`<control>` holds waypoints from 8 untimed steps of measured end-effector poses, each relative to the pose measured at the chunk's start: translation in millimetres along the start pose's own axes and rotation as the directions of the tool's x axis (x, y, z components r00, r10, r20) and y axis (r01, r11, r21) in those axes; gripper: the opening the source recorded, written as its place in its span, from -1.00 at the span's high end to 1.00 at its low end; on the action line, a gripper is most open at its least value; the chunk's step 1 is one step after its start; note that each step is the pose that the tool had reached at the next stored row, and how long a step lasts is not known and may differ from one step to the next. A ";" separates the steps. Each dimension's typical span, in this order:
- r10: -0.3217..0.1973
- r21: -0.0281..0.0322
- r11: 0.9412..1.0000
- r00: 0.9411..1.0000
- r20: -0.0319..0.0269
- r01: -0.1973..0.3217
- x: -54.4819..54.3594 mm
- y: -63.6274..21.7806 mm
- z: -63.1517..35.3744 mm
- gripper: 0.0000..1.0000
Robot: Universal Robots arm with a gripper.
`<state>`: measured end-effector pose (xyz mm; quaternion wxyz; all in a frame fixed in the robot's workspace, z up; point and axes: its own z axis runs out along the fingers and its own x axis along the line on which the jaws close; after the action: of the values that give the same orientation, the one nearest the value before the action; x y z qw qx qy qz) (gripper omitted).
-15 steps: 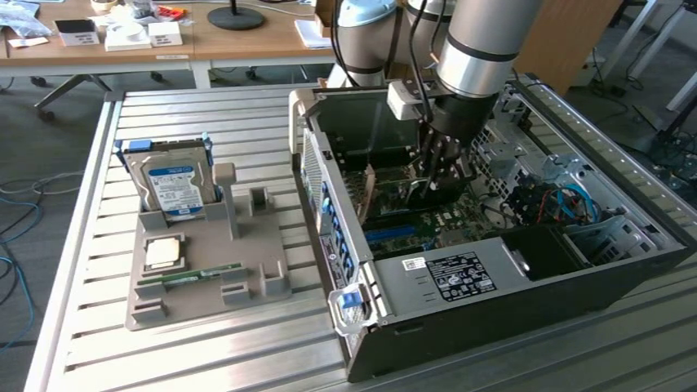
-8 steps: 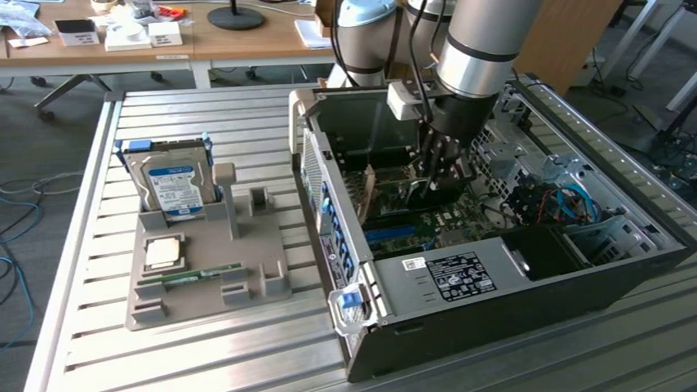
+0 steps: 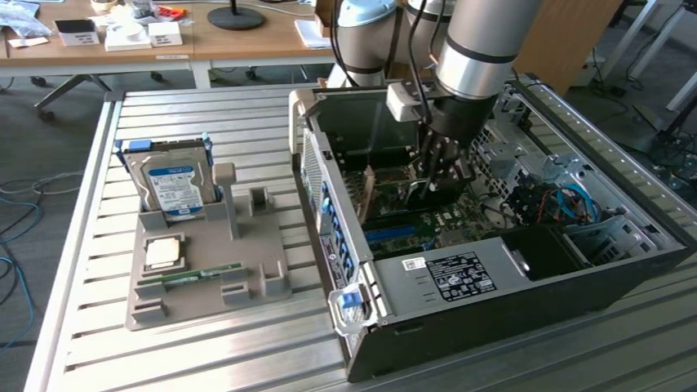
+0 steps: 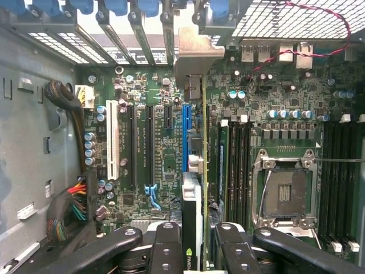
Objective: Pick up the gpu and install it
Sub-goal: 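Insert the gpu into the slot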
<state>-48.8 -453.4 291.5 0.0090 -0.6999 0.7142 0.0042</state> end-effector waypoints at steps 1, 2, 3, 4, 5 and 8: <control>0.000 0.000 1.000 1.000 0.000 0.000 0.0 0.3 0.0 0.46; 0.000 0.000 1.000 1.000 0.000 0.000 0.0 0.3 0.0 0.46; 0.000 0.000 1.000 1.000 0.000 0.000 0.0 1.5 0.0 0.46; 0.000 0.000 1.000 1.000 0.000 0.000 0.0 1.6 0.1 0.46; 0.000 0.000 1.000 1.000 0.000 0.000 0.0 1.6 0.1 0.46; 0.000 0.000 1.000 1.000 0.000 0.000 0.1 1.6 0.8 0.46</control>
<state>-50.5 -453.5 290.7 0.0091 -0.7000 0.7141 0.0042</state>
